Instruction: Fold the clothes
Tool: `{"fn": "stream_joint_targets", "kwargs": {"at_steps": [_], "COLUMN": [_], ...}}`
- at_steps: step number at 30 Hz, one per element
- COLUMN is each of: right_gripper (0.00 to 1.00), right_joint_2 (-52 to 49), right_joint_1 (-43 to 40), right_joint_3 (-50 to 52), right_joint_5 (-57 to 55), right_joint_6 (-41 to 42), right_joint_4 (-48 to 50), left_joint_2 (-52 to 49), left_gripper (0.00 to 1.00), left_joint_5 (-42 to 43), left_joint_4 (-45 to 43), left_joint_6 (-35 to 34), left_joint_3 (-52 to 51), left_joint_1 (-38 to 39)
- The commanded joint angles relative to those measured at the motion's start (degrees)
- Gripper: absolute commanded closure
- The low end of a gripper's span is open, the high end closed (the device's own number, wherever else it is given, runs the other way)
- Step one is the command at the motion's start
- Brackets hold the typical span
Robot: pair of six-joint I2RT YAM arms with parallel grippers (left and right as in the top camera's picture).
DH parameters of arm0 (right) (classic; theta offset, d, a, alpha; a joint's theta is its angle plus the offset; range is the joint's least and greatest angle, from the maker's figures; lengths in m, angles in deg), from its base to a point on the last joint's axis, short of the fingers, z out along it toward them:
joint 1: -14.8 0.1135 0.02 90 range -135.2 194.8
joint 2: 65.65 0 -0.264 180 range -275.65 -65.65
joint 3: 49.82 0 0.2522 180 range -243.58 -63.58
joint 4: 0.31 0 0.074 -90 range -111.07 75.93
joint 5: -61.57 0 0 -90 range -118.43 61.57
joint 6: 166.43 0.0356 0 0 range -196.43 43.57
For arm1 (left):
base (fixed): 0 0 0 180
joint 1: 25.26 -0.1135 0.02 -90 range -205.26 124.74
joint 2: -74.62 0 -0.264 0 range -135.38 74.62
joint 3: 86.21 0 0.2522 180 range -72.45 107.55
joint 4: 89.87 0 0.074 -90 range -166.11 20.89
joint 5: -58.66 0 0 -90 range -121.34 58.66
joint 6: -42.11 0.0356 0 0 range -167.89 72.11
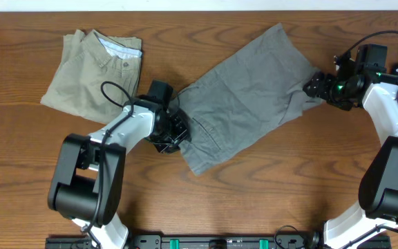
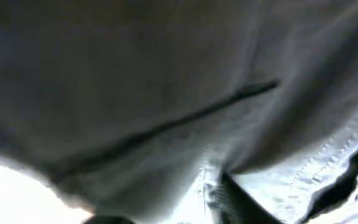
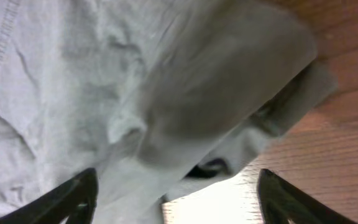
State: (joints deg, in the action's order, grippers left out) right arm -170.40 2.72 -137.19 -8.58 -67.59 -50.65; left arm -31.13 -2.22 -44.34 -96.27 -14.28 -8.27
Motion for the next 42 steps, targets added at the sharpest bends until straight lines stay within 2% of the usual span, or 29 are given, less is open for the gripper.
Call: {"fn": "stream_joint_targets", "kwargs": {"at_steps": [1, 6, 11, 13, 14, 19, 21, 25, 28, 32, 38, 42], "right_gripper": [0.24, 0.38, 0.68, 0.86, 0.90, 0.93, 0.94, 0.97, 0.99, 0.99, 0.99, 0.99], "right_joint_2": [0.3, 2.5, 4.6, 4.2, 4.0, 0.2, -2.6, -9.0, -13.3, -15.8, -12.4, -8.5], "right_joint_1": [0.2, 0.2, 0.9, 1.9, 2.4, 5.7, 6.9, 8.7, 8.6, 7.3, 6.3, 6.9], "right_joint_3": [-0.1, -0.1, -0.1, 0.0, 0.2, 2.5, 2.9, 2.9, 2.9, 2.9, 2.9, 2.9], "right_joint_5": [3.7, 5.0, 6.4, 6.6, 6.6, 6.5, 6.6, 6.5, 4.4, -7.0, -26.2, -29.4], "right_joint_6": [-2.3, -3.0, -4.3, -4.5, -4.5, -4.0, -2.8, -2.6, -2.6, 1.7, 9.4, 9.7], "right_joint_4": [0.6, 0.1, 0.2, 1.1, 2.0, 11.8, 15.1, 16.8, 14.1, 5.9, -10.5, -15.2], "left_joint_2": [-4.2, -2.5, -2.3, -2.3, -2.3, -2.3, -2.3, -2.3, -2.3, -2.3, -2.2, -2.1], "left_gripper": [0.76, 0.89, 0.94, 0.94, 0.94, 0.94, 0.94, 0.94, 0.94, 0.94, 0.93, 0.93], "left_joint_5": [0.5, 1.9, -4.7, -8.8, -10.3, -11.4, -10.0, -9.0, -9.0, -9.1, -9.0, -8.5], "left_joint_4": [-1.0, -1.6, 2.5, 2.5, 2.1, -3.0, -6.1, -10.4, -12.3, -12.7, -12.6, -11.4], "left_joint_6": [1.2, 12.5, 18.7, 20.3, 20.3, 24.2, 27.8, 29.7, 29.8, 31.2, 31.3, 31.2], "left_joint_3": [-1.9, 0.0, 3.8, 4.7, 4.9, 5.1, 5.1, 5.1, 5.1, 5.6, 7.4, 9.5], "left_joint_1": [0.3, -0.2, -3.1, -4.7, -5.4, -9.1, -9.8, -9.9, -9.9, -10.3, -11.4, -11.7]}}
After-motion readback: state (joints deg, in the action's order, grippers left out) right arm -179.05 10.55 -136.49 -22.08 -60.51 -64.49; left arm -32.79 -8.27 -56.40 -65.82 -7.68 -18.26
